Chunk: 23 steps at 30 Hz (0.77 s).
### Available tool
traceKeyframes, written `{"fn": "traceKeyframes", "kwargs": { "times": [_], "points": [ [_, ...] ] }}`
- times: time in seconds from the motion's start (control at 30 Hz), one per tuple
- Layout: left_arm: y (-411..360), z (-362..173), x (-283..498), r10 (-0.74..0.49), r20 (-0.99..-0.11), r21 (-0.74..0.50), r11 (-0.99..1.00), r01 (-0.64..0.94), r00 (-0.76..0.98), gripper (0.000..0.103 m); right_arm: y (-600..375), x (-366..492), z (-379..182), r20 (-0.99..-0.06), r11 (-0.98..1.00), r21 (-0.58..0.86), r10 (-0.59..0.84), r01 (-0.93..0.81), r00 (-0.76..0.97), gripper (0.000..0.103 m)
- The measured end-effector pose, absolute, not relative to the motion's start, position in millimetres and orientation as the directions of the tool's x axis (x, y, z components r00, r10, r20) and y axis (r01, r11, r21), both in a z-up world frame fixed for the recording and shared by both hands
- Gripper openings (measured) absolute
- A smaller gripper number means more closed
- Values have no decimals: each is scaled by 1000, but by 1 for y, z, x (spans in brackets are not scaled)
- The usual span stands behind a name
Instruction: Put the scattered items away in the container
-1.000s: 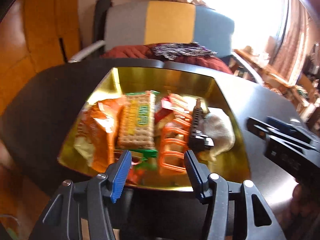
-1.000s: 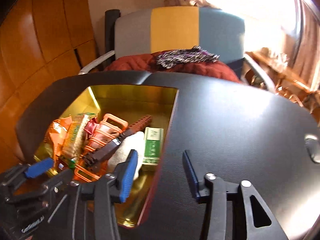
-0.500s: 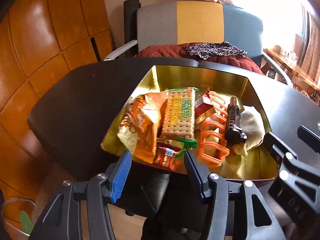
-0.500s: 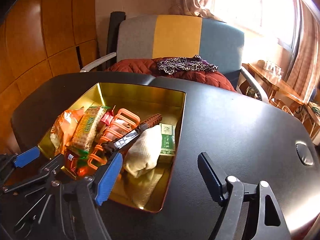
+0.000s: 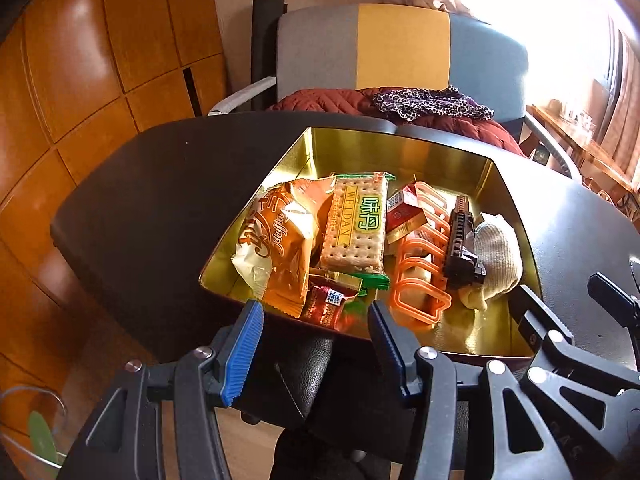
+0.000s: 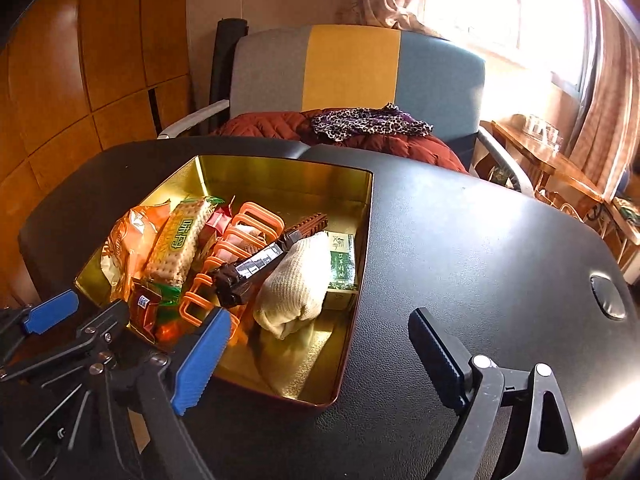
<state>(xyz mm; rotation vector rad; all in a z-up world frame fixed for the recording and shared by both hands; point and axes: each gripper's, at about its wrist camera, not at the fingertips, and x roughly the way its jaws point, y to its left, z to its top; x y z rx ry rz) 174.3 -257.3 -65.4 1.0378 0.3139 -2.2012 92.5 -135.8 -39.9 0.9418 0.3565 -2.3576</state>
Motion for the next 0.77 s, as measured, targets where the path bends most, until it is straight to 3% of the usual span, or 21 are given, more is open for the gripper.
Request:
{"fn": "traceKeyframes", "kwargs": {
  "times": [0.43,0.57,0.77],
  "points": [
    [-259,-65,175,-470,-751,53,-743,667,-464,55,-136,95,-39,-687,-804,-57,-398,592,-607,94],
    [-258,-63,176,-493,-726,65,-743,666,-480,43,-136,95,-39,-685,-802,-66,-396,594,-611,94],
    [-258,-60,177,-487,-721,55,-749,660,-493,43,-136,96,-39,-686,-800,-71,-394,595,-612,94]
  ]
}}
